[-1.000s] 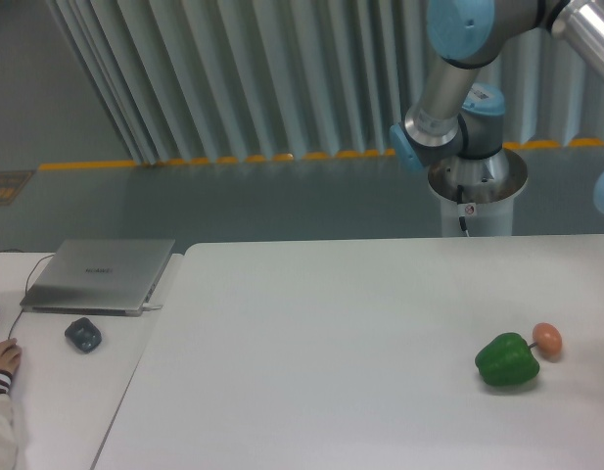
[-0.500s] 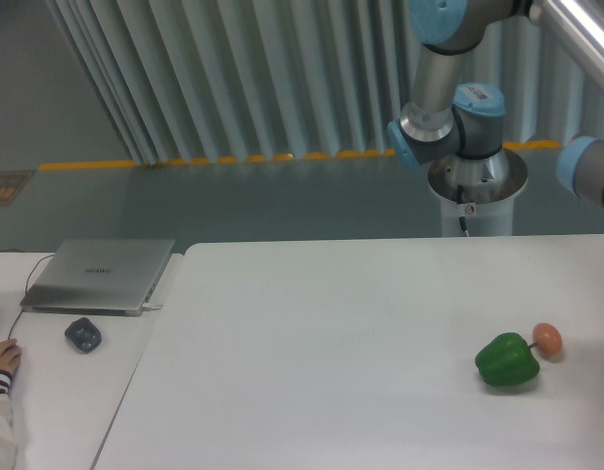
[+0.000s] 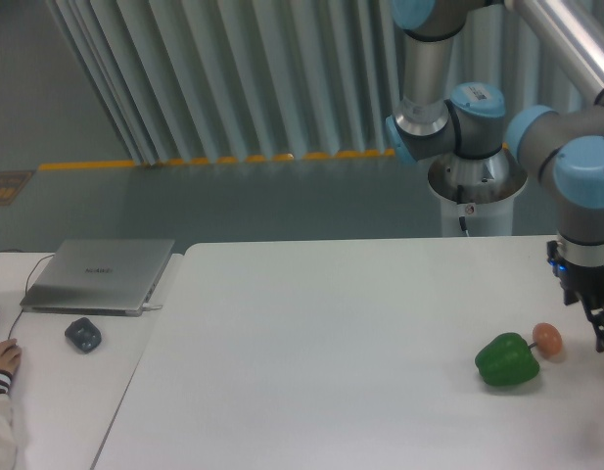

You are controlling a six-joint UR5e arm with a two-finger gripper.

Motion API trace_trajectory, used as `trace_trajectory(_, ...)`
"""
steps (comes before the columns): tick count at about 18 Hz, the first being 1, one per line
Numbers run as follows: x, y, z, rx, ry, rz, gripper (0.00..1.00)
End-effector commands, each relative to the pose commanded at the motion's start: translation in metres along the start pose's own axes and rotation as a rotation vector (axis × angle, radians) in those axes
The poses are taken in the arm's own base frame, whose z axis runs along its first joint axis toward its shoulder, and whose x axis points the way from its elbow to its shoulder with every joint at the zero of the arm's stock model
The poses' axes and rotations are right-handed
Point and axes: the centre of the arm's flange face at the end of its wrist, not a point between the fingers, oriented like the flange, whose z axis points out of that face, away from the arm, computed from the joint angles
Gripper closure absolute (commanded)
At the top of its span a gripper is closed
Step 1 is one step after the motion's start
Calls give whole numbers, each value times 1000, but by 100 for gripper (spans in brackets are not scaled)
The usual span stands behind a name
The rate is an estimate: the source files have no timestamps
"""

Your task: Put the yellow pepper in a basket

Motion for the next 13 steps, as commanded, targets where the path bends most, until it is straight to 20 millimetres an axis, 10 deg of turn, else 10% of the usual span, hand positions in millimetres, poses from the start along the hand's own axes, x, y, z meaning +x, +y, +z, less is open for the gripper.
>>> trace_trajectory(13,1,-10,6,140,-38,196,0)
